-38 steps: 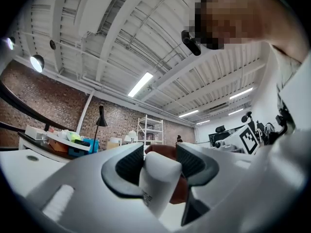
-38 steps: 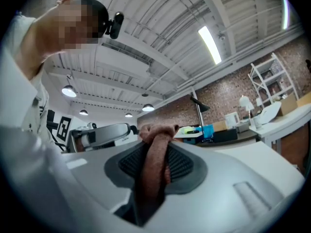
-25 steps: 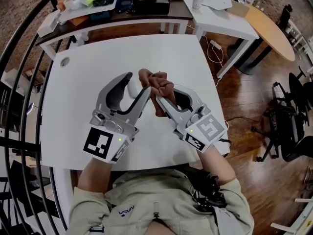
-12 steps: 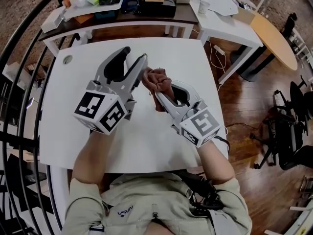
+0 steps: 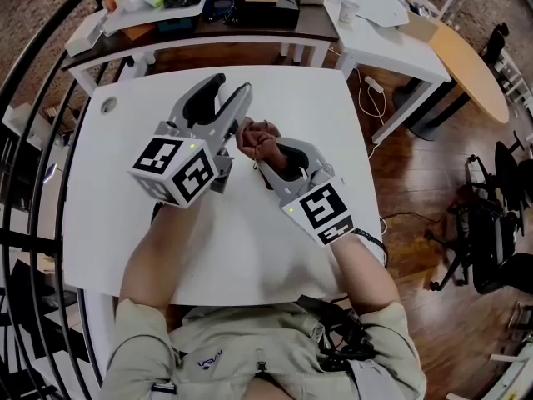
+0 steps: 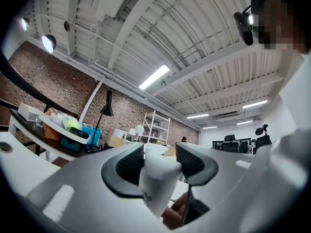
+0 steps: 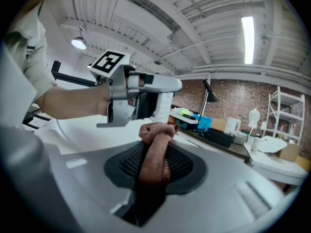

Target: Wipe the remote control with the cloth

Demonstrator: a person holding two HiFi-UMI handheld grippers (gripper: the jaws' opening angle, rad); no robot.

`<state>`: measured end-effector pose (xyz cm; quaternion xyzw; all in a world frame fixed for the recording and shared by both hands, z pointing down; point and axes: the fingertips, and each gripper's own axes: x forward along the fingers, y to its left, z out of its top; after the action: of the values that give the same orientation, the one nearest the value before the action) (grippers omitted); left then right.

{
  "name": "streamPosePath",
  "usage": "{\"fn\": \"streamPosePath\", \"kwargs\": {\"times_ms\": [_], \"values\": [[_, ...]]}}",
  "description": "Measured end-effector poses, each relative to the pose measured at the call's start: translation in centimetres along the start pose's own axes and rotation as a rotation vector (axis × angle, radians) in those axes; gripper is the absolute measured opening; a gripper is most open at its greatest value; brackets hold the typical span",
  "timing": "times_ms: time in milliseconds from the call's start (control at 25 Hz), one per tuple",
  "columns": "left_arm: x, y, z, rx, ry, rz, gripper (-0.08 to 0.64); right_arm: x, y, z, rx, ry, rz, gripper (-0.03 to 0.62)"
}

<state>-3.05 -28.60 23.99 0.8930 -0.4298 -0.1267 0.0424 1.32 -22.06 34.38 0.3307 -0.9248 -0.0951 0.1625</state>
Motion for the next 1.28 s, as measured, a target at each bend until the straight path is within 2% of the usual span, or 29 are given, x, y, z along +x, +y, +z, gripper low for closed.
{"fn": "streamPosePath", "kwargs": {"times_ms": [200, 320, 440, 640, 960, 1080, 1280], "values": [[2.2, 2.7, -1.0, -0.041, 0.001, 0.033, 0.218, 0.7, -4.5, -1.2, 0.028, 0.048, -0.077, 0.104], [4.1, 4.9, -1.9, -0.051, 0.029, 0.071, 0.218, 1.9, -7.9, -1.9, 0.026, 0.079, -0.121, 0.104], [6.1, 6.4, -3.1, -0.042, 0.058, 0.089, 0.219, 3.2, -10.7, -2.7, 0.006, 0.123, -0.147, 0.104], [8.8, 8.8, -4.1, -0.073, 0.058, 0.089, 0.219, 5.6, -13.9, -3.8, 0.0, 0.179, -0.168, 0.105], [10.7, 9.7, -5.9, -0.232, 0.067, 0.025, 0.219, 6.2, -15.1, -4.7, 0.018, 0.195, -0.164, 0.106], [10.1, 9.4, -6.6, -0.241, 0.145, -0.008, 0.222, 5.7, -15.5, -5.1, 0.031, 0.198, -0.17, 0.106], [7.1, 10.8, -10.9, -0.08, 0.398, 0.028, 0.221, 5.1, -15.1, -5.4, 0.023, 0.211, -0.166, 0.107]]}}
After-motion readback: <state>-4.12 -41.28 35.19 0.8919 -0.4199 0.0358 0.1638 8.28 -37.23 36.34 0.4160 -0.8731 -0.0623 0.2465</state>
